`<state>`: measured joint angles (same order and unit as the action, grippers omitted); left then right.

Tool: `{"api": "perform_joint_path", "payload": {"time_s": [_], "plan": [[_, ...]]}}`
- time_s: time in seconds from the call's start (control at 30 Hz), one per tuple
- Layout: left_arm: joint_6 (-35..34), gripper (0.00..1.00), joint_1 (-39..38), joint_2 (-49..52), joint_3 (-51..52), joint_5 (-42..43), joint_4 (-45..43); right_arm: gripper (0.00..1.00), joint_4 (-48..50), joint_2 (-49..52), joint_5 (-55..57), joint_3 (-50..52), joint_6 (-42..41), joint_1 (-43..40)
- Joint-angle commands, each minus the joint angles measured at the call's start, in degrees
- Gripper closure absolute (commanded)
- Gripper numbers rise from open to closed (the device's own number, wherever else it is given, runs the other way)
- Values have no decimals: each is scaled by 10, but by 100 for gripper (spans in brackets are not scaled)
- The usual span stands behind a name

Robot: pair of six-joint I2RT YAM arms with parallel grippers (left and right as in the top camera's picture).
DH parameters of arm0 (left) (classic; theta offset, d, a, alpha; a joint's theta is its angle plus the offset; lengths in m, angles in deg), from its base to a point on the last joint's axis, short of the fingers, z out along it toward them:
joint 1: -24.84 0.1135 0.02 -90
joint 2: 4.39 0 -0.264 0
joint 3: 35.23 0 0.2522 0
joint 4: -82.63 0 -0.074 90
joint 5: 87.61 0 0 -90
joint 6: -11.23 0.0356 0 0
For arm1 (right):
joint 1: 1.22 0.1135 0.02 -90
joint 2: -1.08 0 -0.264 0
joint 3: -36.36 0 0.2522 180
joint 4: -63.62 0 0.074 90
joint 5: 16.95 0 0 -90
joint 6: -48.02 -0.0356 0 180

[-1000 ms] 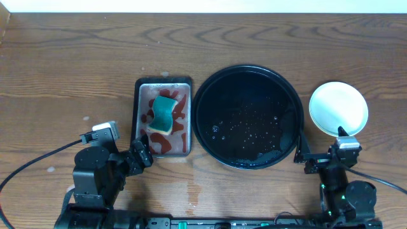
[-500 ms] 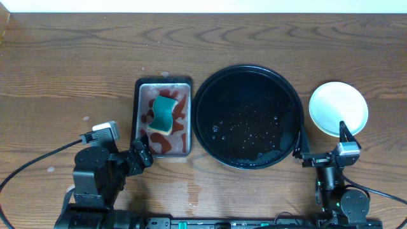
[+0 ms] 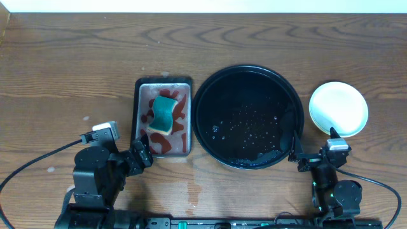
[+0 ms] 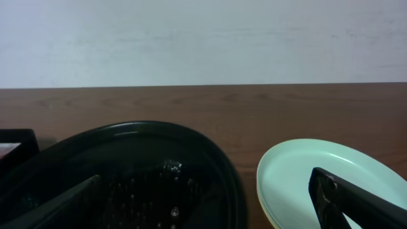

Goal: Clean dirty plates on tray and stack at the side

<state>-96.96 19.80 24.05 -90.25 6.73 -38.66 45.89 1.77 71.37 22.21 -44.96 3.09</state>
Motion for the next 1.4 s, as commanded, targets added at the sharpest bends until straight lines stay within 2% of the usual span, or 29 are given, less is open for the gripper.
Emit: {"api": "perform_joint_path", "payload": {"time_s": [0.0,1.17,1.37], "plan": [[-1,9,1,0,2,1,-1,1,-2,-4,-1,1,15,7],[-1,9,1,0,2,1,-1,1,-2,-4,-1,1,15,7],[9,9,7,-15,7,-43,33,1,-2,-4,-1,1,15,7]]}}
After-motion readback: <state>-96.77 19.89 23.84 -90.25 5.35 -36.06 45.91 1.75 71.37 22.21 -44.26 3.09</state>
